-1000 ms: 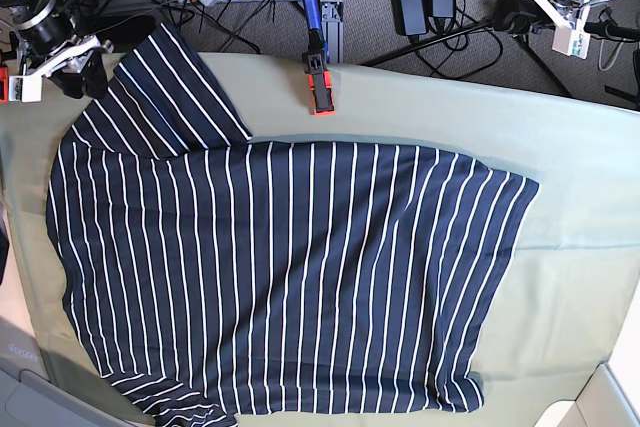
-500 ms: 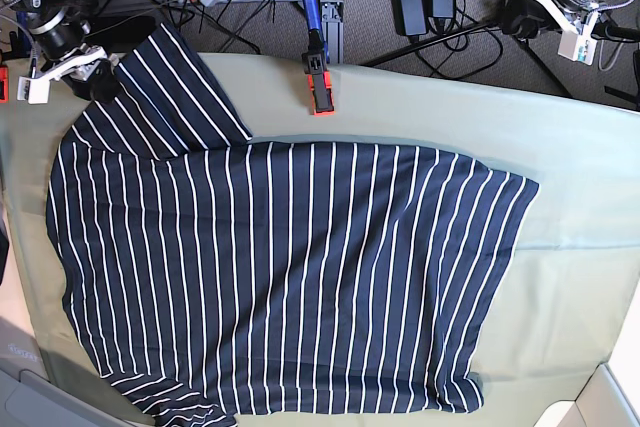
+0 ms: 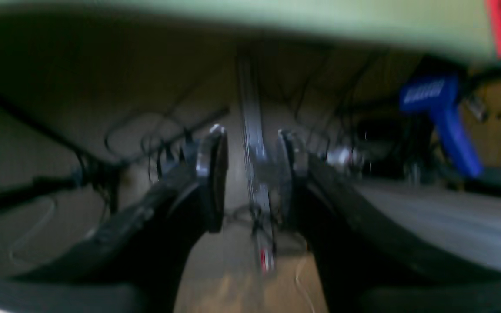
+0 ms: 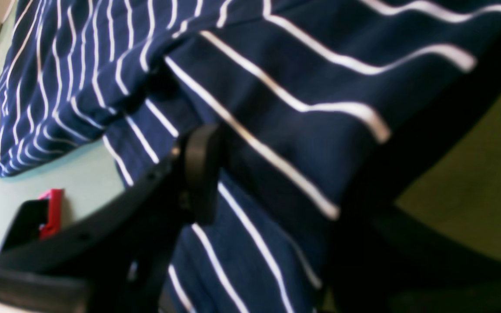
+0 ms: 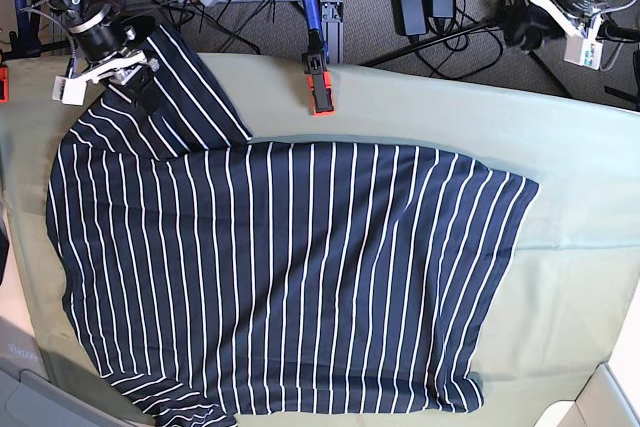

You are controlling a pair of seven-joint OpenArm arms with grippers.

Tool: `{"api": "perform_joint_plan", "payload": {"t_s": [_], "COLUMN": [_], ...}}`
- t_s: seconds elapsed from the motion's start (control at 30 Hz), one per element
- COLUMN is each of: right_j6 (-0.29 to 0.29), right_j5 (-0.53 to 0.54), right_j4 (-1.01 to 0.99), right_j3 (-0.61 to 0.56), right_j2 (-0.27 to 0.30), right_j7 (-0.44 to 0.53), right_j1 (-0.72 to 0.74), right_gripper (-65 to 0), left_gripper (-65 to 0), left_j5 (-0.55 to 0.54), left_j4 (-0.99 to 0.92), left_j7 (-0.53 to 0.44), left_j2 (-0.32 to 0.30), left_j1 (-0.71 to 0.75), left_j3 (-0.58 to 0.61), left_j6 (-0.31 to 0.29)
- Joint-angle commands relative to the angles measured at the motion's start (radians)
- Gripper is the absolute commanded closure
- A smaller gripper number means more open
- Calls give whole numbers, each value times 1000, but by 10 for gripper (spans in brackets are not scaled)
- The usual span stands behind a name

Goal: Fold the T-shirt properly
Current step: 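Reach the right gripper to the shirt's shoulder corner and grasp it, then reach the left gripper to the shirt's side edge and grasp it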

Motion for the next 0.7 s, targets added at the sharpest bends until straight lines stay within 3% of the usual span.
{"api": "perform_joint_plan", "payload": {"t_s": [0.0, 0.13, 0.27, 0.37, 0.67], "right_j6": [-11, -11, -11, -11, -11], "right_j5": [-33, -76, -112, -119, -119], "right_j4": [5, 22, 23, 23, 23], "right_j3": [-12, -12, -12, -12, -12], "right_j2": [-6, -11, -11, -11, -11], "right_j7": [-73, -66, -66, -66, -65], "right_j1": [-12, -11, -2, 5, 25], "right_gripper": [-232, 0, 0, 0, 0], "left_gripper": [-228, -228, -228, -228, -228], "left_j5": [-6, -20, -70, -81, -73], "left_j4": [14, 51, 124, 127, -48], "left_j7": [0, 27, 64, 62, 48], "left_j2": [-16, -25, -31, -69, -167], "left_j1": [11, 8, -27, -91, -375], "left_j3": [-21, -103, -218, -253, -118], "left_j6": [-18, -17, -17, -17, -17]}}
